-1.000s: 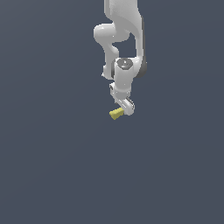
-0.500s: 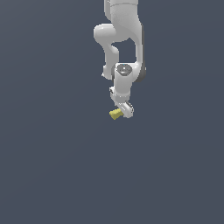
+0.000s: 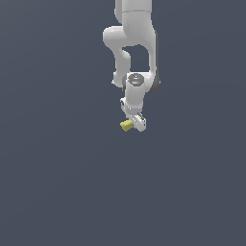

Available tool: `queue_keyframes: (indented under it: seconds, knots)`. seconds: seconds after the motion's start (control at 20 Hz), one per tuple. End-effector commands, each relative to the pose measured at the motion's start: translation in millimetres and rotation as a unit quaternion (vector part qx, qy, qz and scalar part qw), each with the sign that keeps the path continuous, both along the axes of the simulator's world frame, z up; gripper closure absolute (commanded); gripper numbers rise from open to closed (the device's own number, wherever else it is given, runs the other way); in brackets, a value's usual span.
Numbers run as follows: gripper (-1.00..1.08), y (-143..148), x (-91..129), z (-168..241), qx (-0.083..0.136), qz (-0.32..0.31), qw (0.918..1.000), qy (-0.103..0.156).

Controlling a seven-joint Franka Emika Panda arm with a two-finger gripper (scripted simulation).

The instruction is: Pick up the object and move it to a goal position.

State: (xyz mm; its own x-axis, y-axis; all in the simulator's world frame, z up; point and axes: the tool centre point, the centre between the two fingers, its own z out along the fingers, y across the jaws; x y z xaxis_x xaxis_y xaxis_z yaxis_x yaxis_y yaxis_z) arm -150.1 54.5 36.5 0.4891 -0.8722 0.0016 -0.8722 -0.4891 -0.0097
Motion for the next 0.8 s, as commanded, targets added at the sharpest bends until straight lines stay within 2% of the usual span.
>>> queue_keyframes:
  seconds: [0.0, 0.35, 0.75]
  knots:
    - [1.08, -1, -2, -7, -0.002, 0.0, 1.0, 0.005]
    - [1.08, -1, -2, -7, -0.002, 0.0, 1.0, 0.005]
    - [1.08, -8, 11, 1, 0.0, 0.0, 1.0, 0.0]
